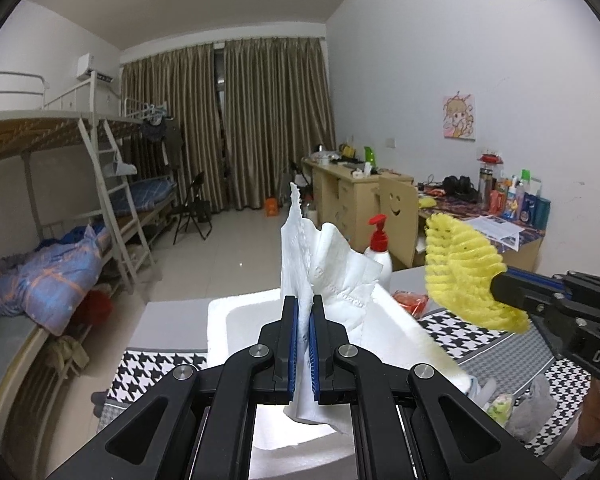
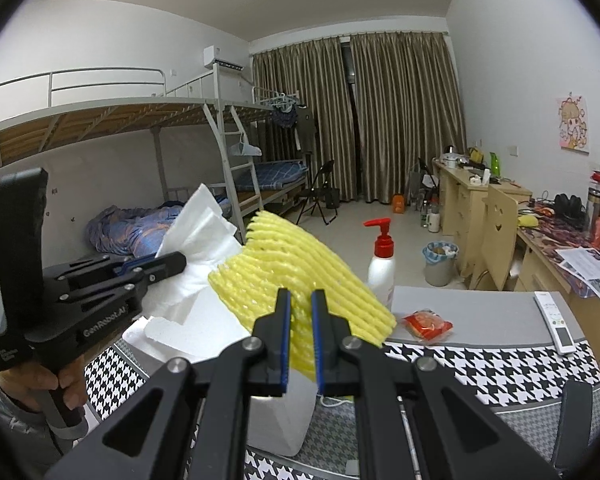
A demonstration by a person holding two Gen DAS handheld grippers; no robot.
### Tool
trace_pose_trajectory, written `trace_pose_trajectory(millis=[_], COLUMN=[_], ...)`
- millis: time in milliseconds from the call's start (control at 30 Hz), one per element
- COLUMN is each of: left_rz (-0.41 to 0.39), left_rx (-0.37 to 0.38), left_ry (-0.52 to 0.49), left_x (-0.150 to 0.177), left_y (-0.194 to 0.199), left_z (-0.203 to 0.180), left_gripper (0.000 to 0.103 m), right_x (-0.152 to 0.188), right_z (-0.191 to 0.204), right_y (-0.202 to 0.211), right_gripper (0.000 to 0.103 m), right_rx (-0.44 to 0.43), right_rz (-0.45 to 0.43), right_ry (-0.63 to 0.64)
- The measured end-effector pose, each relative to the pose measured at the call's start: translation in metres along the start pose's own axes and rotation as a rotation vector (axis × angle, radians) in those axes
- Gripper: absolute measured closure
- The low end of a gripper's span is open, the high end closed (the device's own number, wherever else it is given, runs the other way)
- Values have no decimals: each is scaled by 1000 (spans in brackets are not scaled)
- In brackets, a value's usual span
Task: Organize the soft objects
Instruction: 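Open the left gripper over the white foam box to drop the towel, then lower the yellow mesh into the foam box and open the right gripper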
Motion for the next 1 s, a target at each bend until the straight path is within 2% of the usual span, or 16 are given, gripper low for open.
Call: trace_pose_trajectory(millis=[133, 200, 267, 400, 467, 533, 733, 1000], left_rz=[22, 32, 34, 22, 3, -20, -81, -122], left_rx=[-7, -11, -22, -15, -12, -16, -56, -99], left_ry=[6, 5, 12, 29, 42, 55, 74, 83], left_x=[4, 6, 8, 5, 2, -2, -11, -14], left_y=[-7, -10, -11, -8, -4, 1, 13, 31], left_z=[7, 9, 12, 19, 22, 26, 38, 55], left_gripper=[95, 84, 56, 40, 25, 16, 1, 1], right_x=[-1, -1, -2, -4, -5, -7, -12, -15], right_z=[4, 5, 7, 9, 10, 13, 19, 33], right_y=[-3, -4, -7, -10, -11, -13, -19, -31], right_gripper=[91, 90, 90, 90, 90, 90, 90, 90], right_rx=[-1, 1, 2, 3, 5, 1, -17, -58], right_rz=[6, 9, 14, 20, 20, 21, 18, 32], right_ry=[7, 8, 9, 10, 12, 15, 27, 36])
Point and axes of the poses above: each gripper's, at about its wrist camera, not at the fingertips, and y roughly against the way its jaws point, z to its left, x to its underside, the point moved 9 cm from there along -y, roughly the way its jaws point, and after that the axes turned 12 degrees about y, right-handed, at the moved point
